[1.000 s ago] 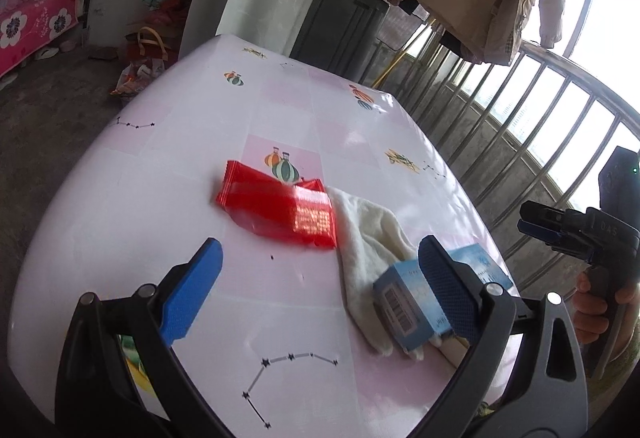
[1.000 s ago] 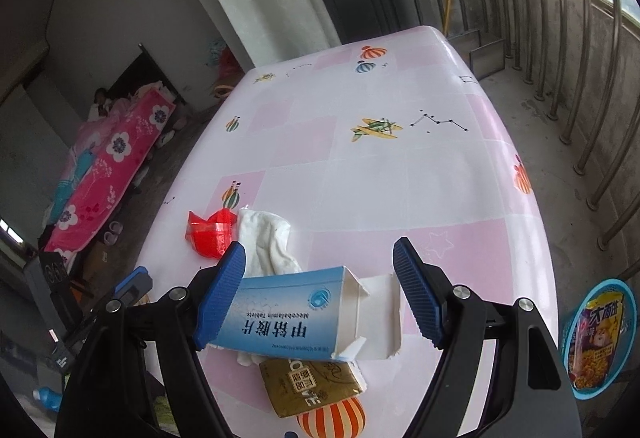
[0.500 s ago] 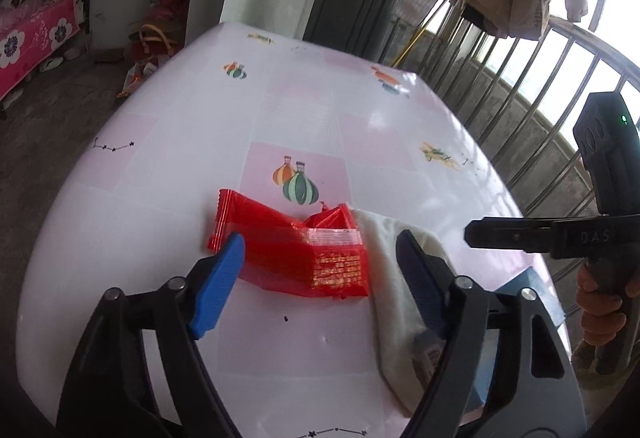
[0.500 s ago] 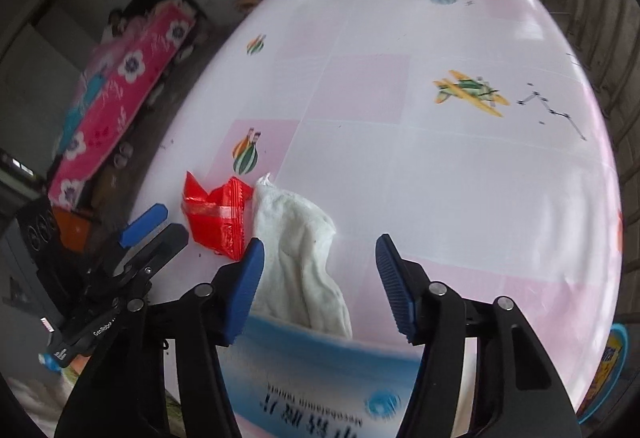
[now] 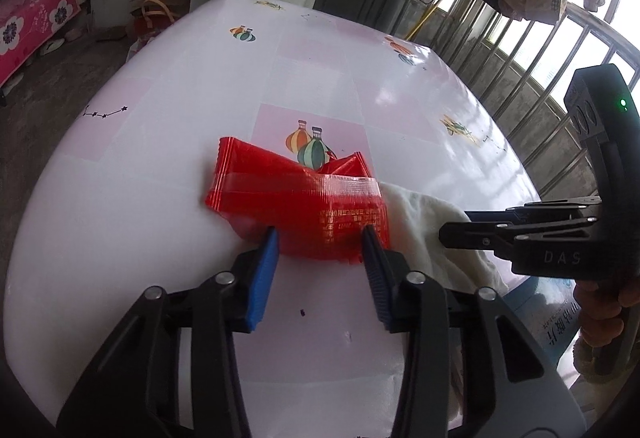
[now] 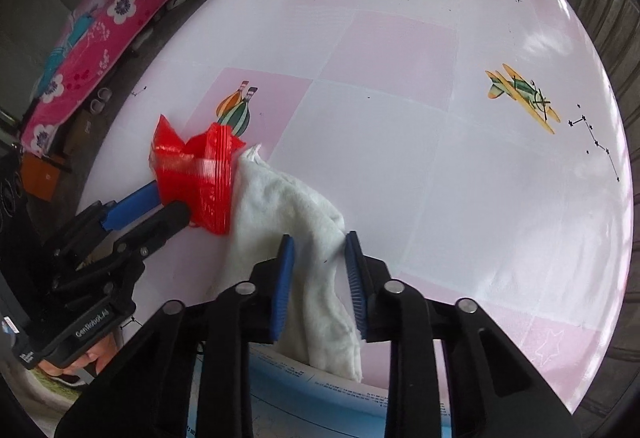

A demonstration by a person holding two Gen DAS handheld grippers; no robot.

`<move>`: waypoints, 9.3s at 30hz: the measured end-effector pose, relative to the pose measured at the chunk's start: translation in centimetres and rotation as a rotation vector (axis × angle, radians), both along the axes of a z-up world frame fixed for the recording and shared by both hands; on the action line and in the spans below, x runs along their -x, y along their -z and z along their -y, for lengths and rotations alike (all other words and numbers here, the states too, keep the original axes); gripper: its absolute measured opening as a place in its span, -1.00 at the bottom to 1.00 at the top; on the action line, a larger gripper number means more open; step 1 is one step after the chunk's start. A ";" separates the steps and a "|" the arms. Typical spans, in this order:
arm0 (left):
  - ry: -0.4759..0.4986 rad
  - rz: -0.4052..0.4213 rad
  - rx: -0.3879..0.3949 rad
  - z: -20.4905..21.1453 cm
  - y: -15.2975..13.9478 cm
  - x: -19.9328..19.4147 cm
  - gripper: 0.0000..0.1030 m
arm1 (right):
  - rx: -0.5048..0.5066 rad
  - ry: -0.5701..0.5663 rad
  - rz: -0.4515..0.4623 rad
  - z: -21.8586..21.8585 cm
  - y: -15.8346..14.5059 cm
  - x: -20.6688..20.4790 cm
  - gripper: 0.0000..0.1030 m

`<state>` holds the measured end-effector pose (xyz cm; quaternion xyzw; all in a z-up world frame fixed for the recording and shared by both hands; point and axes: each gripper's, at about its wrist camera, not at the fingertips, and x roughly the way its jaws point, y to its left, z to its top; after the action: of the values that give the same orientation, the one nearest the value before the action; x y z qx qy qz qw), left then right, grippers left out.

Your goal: Collect trash

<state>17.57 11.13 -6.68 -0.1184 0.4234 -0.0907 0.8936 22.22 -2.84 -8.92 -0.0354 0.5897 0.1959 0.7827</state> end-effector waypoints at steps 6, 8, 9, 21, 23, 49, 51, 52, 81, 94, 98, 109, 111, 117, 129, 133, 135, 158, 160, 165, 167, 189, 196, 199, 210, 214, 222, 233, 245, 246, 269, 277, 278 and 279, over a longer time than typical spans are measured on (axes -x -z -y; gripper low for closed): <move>-0.003 -0.006 0.024 -0.3 0.2 -0.2 -0.71 | 0.020 -0.018 0.079 -0.7 -0.9 0.7 -0.85; -0.008 0.004 0.031 -0.5 0.0 -0.1 -0.82 | 0.005 -0.008 0.112 -0.7 -1.7 0.8 -0.85; -0.012 0.015 0.032 -0.6 -0.2 0.0 -0.86 | -0.004 0.002 0.131 -0.6 -2.1 0.8 -0.86; -0.067 0.113 0.108 -3.1 -3.1 1.3 -0.90 | -0.051 0.107 0.331 0.6 -7.0 0.8 -0.86; -0.082 0.108 0.121 -3.6 -3.2 1.1 -0.37 | -0.043 0.107 0.337 0.5 -7.0 0.6 -0.86; -0.100 -0.006 0.262 -4.2 0.3 -4.1 -0.18 | -0.083 0.047 0.118 -2.3 -1.2 -4.2 -0.86; -0.102 -0.004 0.276 -4.4 0.5 -4.4 -0.37 | -0.083 0.031 0.111 -2.7 -1.0 -4.1 -0.86; -0.099 -0.004 0.283 -4.4 0.6 -4.5 -0.38 | -0.083 0.022 0.109 -2.8 -0.9 -4.0 -0.86; -0.096 0.182 0.280 -7.1 -5.7 0.2 -1.00 | -0.229 0.042 0.371 -2.1 -8.6 -0.8 -0.86; 0.058 0.337 0.229 -2.8 -15.5 5.1 -1.00 | -0.413 0.225 0.707 6.5 -20.0 5.4 -0.86; 0.218 0.339 0.247 2.6 -17.2 6.3 -1.00 | -0.349 0.282 0.776 10.9 -22.2 9.3 -0.86; 0.805 0.119 0.294 26.5 -14.6 7.8 -1.00 | -0.032 0.700 0.720 29.4 -21.4 22.0 -0.86; 0.884 0.050 0.271 31.0 -12.9 8.3 -1.00 | -0.016 0.775 0.673 32.5 -20.2 23.3 -0.86; 1.060 -0.119 0.147 43.3 -6.7 11.0 -1.00 | 0.025 0.968 0.505 41.1 -13.6 25.9 -0.86; 1.122 -0.381 -0.010 57.5 5.0 9.3 -0.98 | -0.042 1.201 0.258 52.9 1.1 25.8 -0.83; 1.032 -0.462 -0.011 59.4 8.7 7.2 -0.38 | -0.041 1.237 0.100 55.7 8.1 25.3 -0.12; 0.995 -0.479 -0.012 59.3 9.2 6.5 -0.23 | -0.027 1.250 0.067 56.0 9.9 25.4 -0.12; 1.039 -0.268 0.225 54.8 -1.3 6.4 0.34 | -0.075 1.263 0.230 55.3 5.0 27.2 -0.03; 1.021 -0.190 0.202 52.1 -4.2 6.0 0.40 | -0.064 1.209 0.218 54.2 4.9 25.9 -0.03; 0.898 -0.005 0.144 41.8 -9.9 4.9 0.59 | -0.030 1.045 0.155 50.8 6.0 21.6 -0.04; 0.824 0.038 0.122 37.2 -10.8 4.4 0.60 | -0.004 0.978 0.115 49.1 6.8 19.6 -0.04; 0.055 0.046 0.065 1.8 -7.4 6.8 0.60 | -0.008 1.188 -0.380 50.4 24.7 17.3 -0.69; 0.048 0.061 0.077 0.2 -6.7 6.5 0.60 | 0.258 1.230 -0.390 50.6 22.9 18.8 -0.69; 0.045 0.057 0.086 0.0 -6.1 6.3 0.60 | 0.274 1.275 -0.356 50.8 20.3 19.2 -0.43; 0.047 0.074 0.105 -1.1 -4.9 6.8 0.60 | 0.040 1.448 -0.131 51.7 8.3 20.3 0.22; 0.068 0.102 0.121 -1.0 -5.6 6.1 0.60 | -0.061 1.247 0.000 45.5 1.7 17.4 0.22; 0.107 0.107 0.120 2.0 -6.4 0.6 0.60 | -0.221 0.735 0.043 28.1 -5.2 13.1 0.22; 0.266 -0.145 0.199 5.9 -0.7 -2.8 0.23 | -0.402 0.526 -0.105 15.8 -1.2 11.7 -0.20; 0.393 -0.185 0.290 6.4 0.1 6.1 0.23 | -0.455 0.550 -0.059 15.8 -0.5 10.5 -0.31; 0.387 -0.182 0.298 6.4 0.0 6.4 0.23 | -0.463 0.544 -0.057 15.8 -0.3 9.9 -0.31; 0.243 -0.085 0.284 0.7 -1.7 9.5 0.26 | -0.263 0.284 0.016 14.2 -5.7 13.1 -0.20; 0.168 -0.094 0.291 1.0 -1.3 6.7 0.27 | -0.274 0.315 -0.109 14.3 -3.4 16.2 -0.16; 0.165 -0.091 0.292 1.1 -1.3 6.5 0.26 | -0.282 0.317 -0.113 14.1 -3.2 16.4 -0.19; 0.161 -0.086 0.292 1.3 -1.4 6.3 0.26 | -0.294 0.318 -0.118 13.9 -2.7 16.3 -0.29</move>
<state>11.22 9.88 -5.29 -0.2164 0.4516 -0.2176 0.8378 5.94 -16.71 -6.21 0.1840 0.5979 0.1556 0.7645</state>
